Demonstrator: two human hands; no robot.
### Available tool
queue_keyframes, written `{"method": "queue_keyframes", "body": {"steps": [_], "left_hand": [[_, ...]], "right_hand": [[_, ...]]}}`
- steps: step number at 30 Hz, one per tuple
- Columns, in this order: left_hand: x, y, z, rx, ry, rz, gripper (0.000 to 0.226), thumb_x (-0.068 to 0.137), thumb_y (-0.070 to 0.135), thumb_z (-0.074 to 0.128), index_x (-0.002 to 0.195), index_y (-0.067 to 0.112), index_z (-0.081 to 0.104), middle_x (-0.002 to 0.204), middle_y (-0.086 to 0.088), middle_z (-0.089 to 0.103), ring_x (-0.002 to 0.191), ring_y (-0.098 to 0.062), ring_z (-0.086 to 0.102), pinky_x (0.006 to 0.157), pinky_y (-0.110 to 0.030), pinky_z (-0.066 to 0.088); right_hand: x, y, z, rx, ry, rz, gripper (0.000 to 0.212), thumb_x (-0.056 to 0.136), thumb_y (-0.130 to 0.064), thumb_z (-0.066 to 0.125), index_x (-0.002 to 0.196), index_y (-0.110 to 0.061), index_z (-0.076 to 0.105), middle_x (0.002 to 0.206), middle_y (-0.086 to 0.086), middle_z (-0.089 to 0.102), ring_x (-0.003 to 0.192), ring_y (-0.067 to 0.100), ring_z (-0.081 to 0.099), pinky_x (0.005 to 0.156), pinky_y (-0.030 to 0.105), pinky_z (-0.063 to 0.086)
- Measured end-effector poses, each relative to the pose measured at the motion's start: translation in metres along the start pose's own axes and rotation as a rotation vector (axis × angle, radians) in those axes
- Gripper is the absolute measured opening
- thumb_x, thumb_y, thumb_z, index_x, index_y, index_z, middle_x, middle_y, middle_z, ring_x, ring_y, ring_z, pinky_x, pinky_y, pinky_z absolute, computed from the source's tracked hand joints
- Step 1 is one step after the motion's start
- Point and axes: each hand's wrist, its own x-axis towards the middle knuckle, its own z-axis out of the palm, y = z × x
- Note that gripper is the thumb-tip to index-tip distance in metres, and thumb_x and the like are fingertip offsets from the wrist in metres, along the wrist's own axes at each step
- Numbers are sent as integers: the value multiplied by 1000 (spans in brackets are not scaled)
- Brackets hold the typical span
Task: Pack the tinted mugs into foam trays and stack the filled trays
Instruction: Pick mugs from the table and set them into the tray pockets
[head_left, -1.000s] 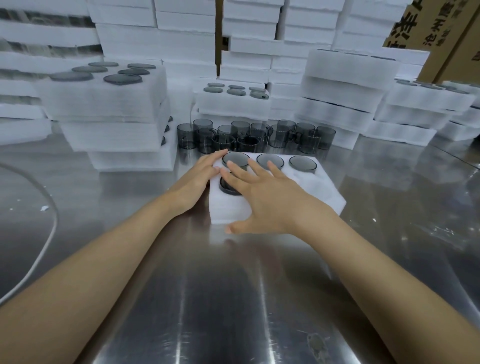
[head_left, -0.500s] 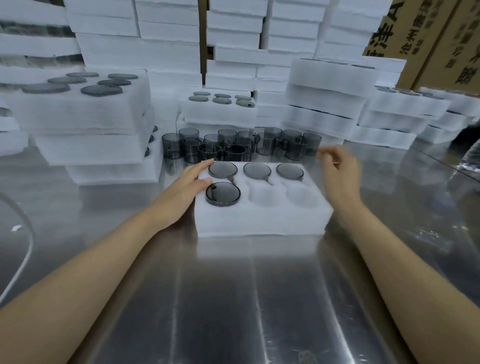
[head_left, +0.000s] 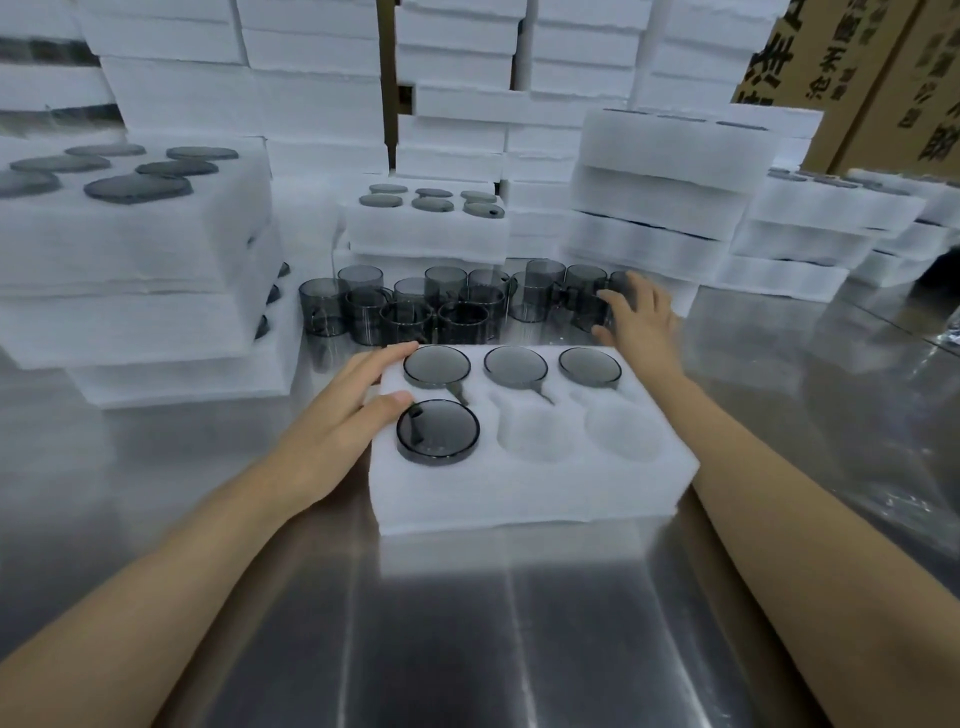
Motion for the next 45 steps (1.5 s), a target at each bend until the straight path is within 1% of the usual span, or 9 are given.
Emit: {"method": "queue_keyframes", "body": {"steps": [3,8,14,22,27,32,38,40,45], "left_hand": [[-1,3,-1,20,3,17,48,89,43,47,138,40,45,136,27,43,127,12,38,100,-15,31],[-3,7,-2,80,5,-2,40,101,28,46,139,37,44,139,20,42,131,0,39,107,-23,29],[-6,11,-2,84,15,-26,38,100,31,47,138,40,46,140,20,43,132,-5,40,113,-33,28],[-5,8,-1,60,10,-50,37,101,33,46,137,44,45,142,18,42,133,-5,37,111,-31,27],[-5,6,-1,62,0,-46,39,101,34,46,139,42,45,144,17,42,135,-5,36,113,-32,27],[-3,5,-1,41,0,-48,39,101,30,46,139,38,45,143,15,43,133,-5,37,113,-31,27],[-2,6,0,27,-13,-53,51,88,45,45,139,40,44,144,14,42,135,-7,35,114,-32,25],[-2,6,0,26,-13,-50,46,93,42,46,139,40,44,144,14,42,135,-6,35,115,-33,26],[-2,4,-1,31,-15,-45,39,100,31,46,138,41,44,144,16,42,133,-2,35,112,-29,25]], "right_hand": [[-2,0,-2,149,89,-6,30,89,-9,63,119,-5,57,148,17,33,137,36,22,107,46,24],[-23,-9,-22,441,219,-8,18,83,14,47,95,6,57,104,20,54,104,38,50,83,21,32],[-55,-13,-41,514,123,84,42,87,4,59,129,0,52,114,20,57,111,31,50,92,24,35],[-86,-12,-50,650,95,330,12,88,-15,67,97,-7,64,122,16,50,105,23,50,96,30,42],[-85,-33,-85,1306,202,461,6,95,-11,59,90,-11,56,91,4,60,89,17,58,87,27,52],[-89,-67,-124,1885,-109,253,10,94,-12,57,84,-12,59,86,6,70,91,28,68,84,41,57],[-110,-102,-114,1584,-383,72,15,91,-23,61,91,-9,64,89,9,71,84,23,68,76,37,56],[-112,-103,-112,1439,-374,18,9,85,-23,71,81,-19,63,93,9,69,85,21,67,73,34,56],[-110,-98,-116,1055,-266,-108,37,71,-47,72,106,-42,60,99,-15,65,90,12,65,82,26,51]]}}
